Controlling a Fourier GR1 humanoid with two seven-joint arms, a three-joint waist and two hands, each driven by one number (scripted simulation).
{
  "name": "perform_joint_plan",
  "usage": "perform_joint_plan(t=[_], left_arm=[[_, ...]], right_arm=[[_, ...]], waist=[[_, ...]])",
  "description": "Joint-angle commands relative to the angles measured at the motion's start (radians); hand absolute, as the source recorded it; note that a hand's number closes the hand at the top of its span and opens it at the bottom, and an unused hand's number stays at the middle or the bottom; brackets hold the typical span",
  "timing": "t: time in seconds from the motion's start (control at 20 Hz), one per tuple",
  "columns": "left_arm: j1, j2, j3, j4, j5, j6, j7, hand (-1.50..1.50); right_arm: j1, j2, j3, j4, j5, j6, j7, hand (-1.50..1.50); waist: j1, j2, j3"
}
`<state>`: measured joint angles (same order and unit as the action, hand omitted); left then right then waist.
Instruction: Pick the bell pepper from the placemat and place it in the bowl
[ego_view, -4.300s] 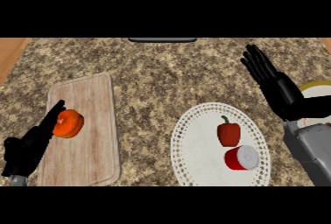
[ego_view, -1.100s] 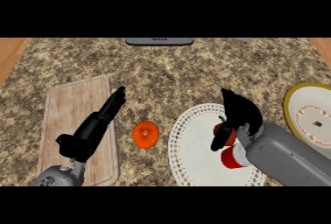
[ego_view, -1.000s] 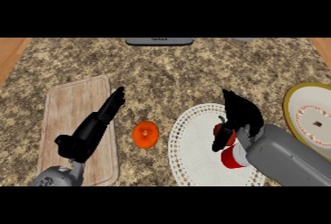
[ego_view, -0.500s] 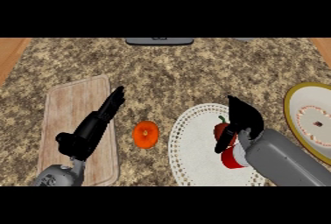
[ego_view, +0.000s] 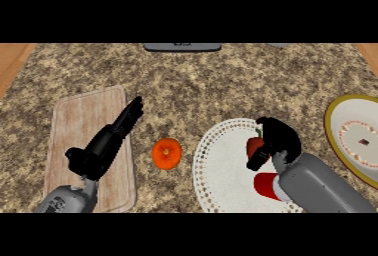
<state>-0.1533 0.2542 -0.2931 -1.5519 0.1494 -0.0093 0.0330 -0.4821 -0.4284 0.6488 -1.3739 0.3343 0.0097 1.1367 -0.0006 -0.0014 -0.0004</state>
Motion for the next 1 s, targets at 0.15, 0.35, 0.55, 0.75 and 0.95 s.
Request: perform_joint_plan(t=[0.15,0.35,0.55,0.75,0.95], left_arm=[[0.026,-0.033,-0.001,-0.081,-0.043,0.010,0.063,0.00],[0.000,-0.067,0.011,-0.027,-0.065,-0.007,0.046,0.00],[0.041,-0.070,0.021,-0.049,-0.076,-0.028,0.039,0.00],[0.021,-0.063,0.051,-0.038,-0.065,-0.050,0.035,0.00],[-0.010,-0.086,0.046,-0.020,-0.067,-0.063,0.054,0.00]], right_arm=[[0.052,0.019,-0.044,-0.032,0.160,0.006,0.041,1.50],[0.031,0.106,-0.071,0.019,0.239,0.029,0.048,1.50],[0.085,0.085,-0.119,-0.001,0.303,0.026,-0.025,1.50],[0.122,-0.007,-0.113,-0.082,0.250,0.126,-0.256,1.50],[0.183,-0.054,-0.081,-0.134,0.348,0.081,-0.347,1.50]], waist=[[0.001,-0.001,0.000],[0.001,0.000,0.000],[0.001,0.000,0.000],[-0.003,0.000,0.000],[-0.004,0.001,0.000]])
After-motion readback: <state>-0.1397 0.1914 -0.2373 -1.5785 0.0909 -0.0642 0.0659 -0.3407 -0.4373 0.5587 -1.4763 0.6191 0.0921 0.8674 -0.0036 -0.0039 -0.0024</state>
